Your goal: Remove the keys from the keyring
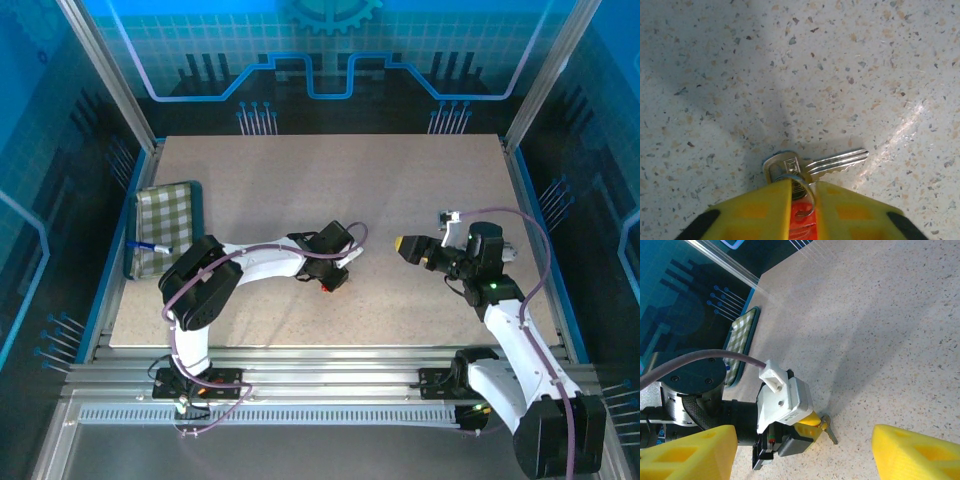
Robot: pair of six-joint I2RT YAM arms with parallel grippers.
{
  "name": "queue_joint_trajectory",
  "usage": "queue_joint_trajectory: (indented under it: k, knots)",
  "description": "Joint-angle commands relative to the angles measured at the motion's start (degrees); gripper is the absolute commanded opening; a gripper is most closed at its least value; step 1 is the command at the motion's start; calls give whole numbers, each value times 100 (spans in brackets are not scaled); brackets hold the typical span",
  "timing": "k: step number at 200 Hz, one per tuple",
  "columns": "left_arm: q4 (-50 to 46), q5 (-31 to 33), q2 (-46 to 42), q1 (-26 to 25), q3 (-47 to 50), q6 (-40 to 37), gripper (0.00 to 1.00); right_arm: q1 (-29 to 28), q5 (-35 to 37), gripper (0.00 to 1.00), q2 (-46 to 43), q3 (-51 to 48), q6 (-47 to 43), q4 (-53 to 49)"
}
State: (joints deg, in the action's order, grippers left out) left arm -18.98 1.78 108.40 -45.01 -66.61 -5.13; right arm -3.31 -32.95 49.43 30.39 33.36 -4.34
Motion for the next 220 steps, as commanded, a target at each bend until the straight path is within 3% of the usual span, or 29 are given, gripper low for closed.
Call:
queue_joint_trajectory:
  k: [1, 88, 135, 152, 220]
  knots:
    - [-25, 37, -9, -17, -1, -111, 15, 41, 62, 72, -84, -54, -50, -89]
    - [-496, -128, -822, -8, -185, -294, 0, 41, 4, 72, -4, -160, 46, 156]
    - [-785, -582, -1455, 19, -548, -355, 0, -24, -132, 70, 67, -63, -54, 266]
    - [-897, -707, -1700, 21, -780, -357, 0, -245, -76, 66, 30, 42, -308, 284]
    - [-795, -898, -2746, 21, -1291, -383, 1, -1507, 539, 61, -219, 634, -1494, 595]
